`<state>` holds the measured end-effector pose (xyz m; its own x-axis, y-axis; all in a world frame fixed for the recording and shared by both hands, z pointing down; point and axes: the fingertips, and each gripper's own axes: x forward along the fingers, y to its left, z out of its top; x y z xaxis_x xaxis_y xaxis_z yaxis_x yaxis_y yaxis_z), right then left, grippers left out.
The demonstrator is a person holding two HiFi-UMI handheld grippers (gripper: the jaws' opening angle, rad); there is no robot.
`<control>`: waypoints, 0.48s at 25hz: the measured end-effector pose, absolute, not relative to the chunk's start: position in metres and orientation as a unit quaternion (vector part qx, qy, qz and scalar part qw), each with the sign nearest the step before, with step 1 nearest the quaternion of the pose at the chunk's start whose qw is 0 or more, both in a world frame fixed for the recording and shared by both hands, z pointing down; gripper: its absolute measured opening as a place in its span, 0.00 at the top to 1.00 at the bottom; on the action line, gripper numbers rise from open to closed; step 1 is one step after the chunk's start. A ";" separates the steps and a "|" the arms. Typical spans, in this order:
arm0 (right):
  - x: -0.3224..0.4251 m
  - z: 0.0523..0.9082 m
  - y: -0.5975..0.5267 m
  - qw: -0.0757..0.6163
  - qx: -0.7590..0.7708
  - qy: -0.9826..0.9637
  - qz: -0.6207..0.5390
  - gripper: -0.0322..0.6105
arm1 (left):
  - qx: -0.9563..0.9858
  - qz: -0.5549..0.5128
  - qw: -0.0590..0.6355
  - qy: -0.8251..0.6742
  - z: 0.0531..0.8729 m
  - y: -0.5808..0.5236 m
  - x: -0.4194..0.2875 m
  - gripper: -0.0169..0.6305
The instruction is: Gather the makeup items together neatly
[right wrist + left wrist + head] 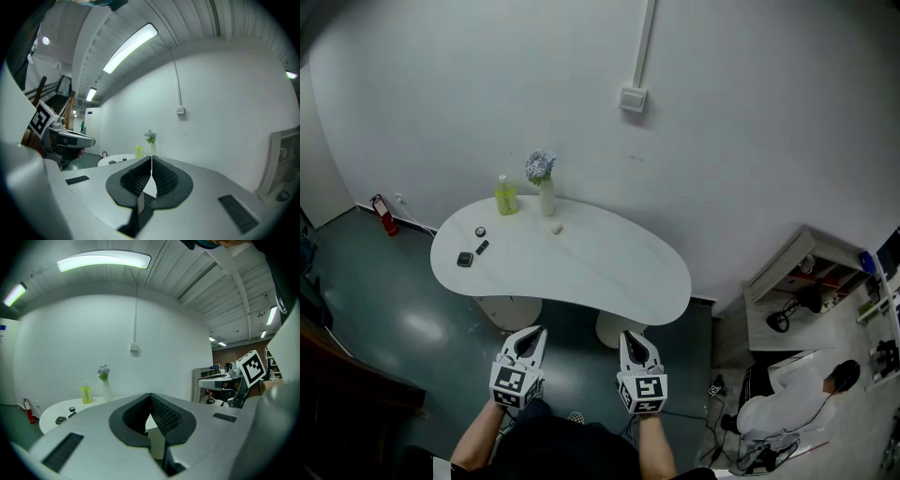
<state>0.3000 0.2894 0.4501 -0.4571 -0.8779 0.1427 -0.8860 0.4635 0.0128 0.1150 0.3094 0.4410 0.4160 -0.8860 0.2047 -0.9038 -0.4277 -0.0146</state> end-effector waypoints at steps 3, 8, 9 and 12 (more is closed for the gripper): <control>0.298 0.451 0.287 0.064 0.511 -0.857 0.033 0.90 | 0.837 0.089 0.049 -0.537 0.441 0.308 0.113 0.95; 0.285 0.459 0.271 0.070 0.499 -0.863 0.041 0.90 | 0.830 0.091 0.056 -0.547 0.448 0.291 0.098 0.95; 0.283 0.461 0.265 0.072 0.499 -0.863 0.043 0.90 | 0.829 0.091 0.058 -0.548 0.450 0.284 0.096 0.95; 0.271 0.468 0.241 0.079 0.494 -0.864 0.050 0.90 | 0.829 0.090 0.062 -0.549 0.453 0.259 0.085 0.95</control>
